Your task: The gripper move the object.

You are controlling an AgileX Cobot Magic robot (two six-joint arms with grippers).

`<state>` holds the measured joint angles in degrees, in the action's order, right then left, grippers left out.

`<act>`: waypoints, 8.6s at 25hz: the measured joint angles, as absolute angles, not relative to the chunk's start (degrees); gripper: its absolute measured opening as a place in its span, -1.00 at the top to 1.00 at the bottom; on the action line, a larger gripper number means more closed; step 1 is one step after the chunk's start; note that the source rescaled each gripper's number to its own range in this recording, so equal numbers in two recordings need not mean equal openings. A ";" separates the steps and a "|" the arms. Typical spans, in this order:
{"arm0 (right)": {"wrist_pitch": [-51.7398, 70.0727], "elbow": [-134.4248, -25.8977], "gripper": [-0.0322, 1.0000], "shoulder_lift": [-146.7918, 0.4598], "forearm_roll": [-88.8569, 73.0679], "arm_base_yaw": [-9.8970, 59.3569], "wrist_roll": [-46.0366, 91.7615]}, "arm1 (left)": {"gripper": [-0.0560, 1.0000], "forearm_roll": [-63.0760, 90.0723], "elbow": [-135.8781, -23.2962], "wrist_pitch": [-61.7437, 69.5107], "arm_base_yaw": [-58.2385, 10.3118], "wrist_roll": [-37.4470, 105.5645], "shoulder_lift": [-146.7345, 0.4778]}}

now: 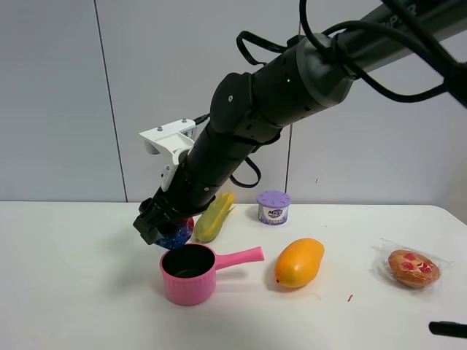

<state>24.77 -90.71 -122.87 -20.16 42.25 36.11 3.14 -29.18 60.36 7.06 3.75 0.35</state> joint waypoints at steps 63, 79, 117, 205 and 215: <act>31.57 -90.71 0.92 -122.87 -8.03 42.25 23.77 | -1.00 3.14 -29.18 60.36 7.06 3.70 0.35; 30.27 -90.71 0.92 -122.87 -8.40 42.25 23.77 | -1.00 3.14 -29.18 60.36 7.06 3.70 0.35; 29.82 -90.71 -0.38 -122.87 -9.09 42.25 23.72 | -1.00 3.14 -29.18 60.36 7.06 3.70 0.35; 61.72 -90.75 -0.38 -58.80 23.78 15.05 -1.43 | -1.00 3.14 -29.18 60.36 7.06 3.70 0.35; 65.25 -88.54 -0.38 -59.11 -9.88 15.05 13.71 | -1.00 3.14 -29.18 60.36 7.06 3.70 0.35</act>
